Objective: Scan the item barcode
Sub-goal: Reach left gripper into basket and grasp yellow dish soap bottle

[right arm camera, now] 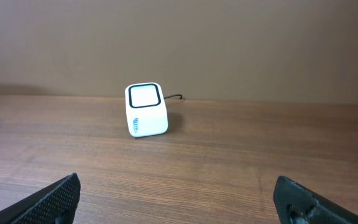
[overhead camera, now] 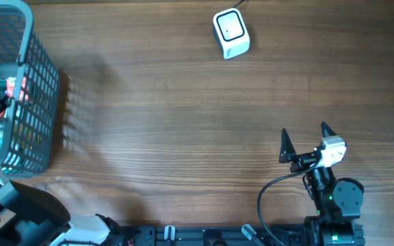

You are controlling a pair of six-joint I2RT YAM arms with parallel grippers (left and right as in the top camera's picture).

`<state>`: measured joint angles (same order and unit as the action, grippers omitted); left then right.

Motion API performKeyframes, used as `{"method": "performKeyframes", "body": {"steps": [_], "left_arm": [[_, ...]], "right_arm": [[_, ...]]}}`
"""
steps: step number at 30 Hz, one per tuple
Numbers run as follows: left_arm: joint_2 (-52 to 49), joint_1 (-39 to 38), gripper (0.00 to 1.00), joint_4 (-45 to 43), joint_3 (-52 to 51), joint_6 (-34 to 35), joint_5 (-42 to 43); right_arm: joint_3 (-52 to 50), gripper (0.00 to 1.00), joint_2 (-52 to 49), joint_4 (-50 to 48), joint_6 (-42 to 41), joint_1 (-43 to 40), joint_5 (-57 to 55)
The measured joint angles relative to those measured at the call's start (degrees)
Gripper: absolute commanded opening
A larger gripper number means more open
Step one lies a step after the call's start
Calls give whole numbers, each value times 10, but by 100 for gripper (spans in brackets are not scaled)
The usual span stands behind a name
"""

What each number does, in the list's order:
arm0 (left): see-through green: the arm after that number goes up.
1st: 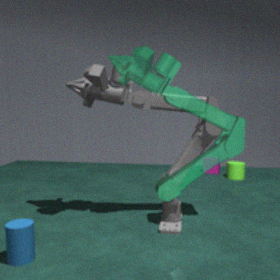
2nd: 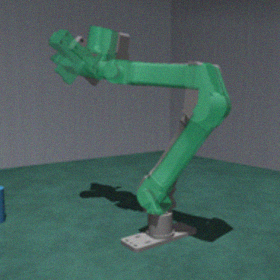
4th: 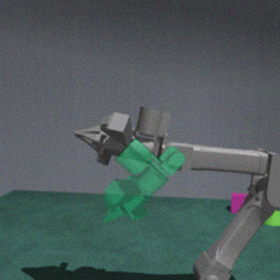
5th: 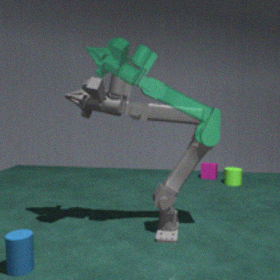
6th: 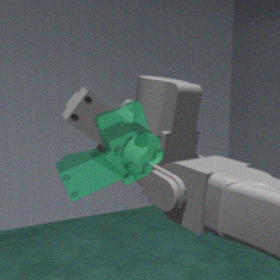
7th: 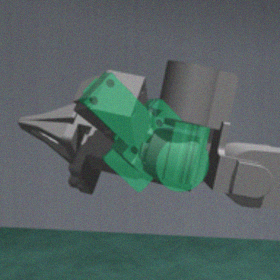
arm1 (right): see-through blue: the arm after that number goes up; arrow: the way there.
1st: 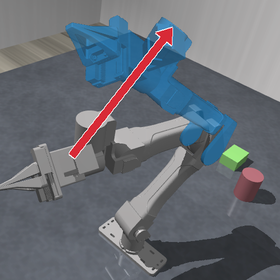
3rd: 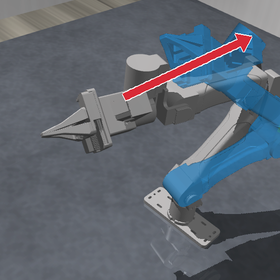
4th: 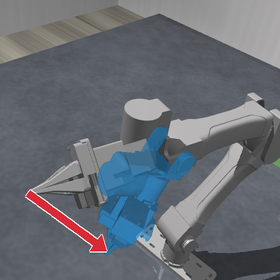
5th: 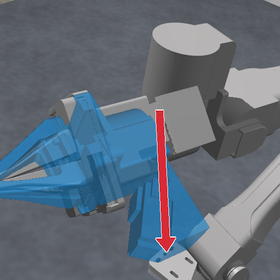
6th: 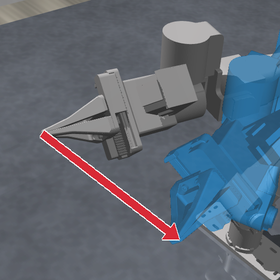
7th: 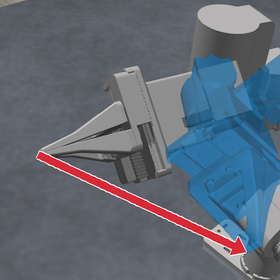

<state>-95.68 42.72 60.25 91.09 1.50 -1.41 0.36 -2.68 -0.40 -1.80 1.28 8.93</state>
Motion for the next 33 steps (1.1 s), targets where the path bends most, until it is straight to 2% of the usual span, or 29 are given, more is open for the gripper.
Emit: {"method": "performKeyframes", "body": {"steps": [2, 4, 6, 10, 17, 19, 21, 24, 29, 30, 33], "left_arm": [[-5, 0, 97, -1, -6, -21, 0], [-12, 1, 86, -7, -19, -49, 0], [-19, 2, 83, -16, -38, -87, 1], [-24, 2, 92, -37, -66, -163, 34], [-29, 3, 92, -52, -68, -243, 71], [-37, 4, 86, -54, -68, -259, 74], [-50, 4, 86, -54, -73, -276, 74], [-66, 4, 79, -63, -75, -305, 80], [-71, 6, 60, -75, -73, -338, 91], [-71, 6, 59, -76, -73, -339, 93], [-72, 8, 41, -75, -73, -346, 99]], "right_arm": [[0, 100, 0, 0, 0, 0, 0], [0, 100, 0, 0, 0, 0, 0], [0, 100, 0, 0, 0, 0, 0], [0, 100, 0, 0, 0, 0, 0], [0, 99, 0, 0, 0, 0, 0], [0, 100, 0, 0, 0, 0, 0], [0, 100, 0, 0, 0, 0, 0], [0, 100, 0, 0, 0, 0, 0], [0, 100, 0, 0, 0, 0, 0], [0, 100, 0, 0, 0, 0, 0], [0, 100, 0, 0, 0, 0, 0]]}}
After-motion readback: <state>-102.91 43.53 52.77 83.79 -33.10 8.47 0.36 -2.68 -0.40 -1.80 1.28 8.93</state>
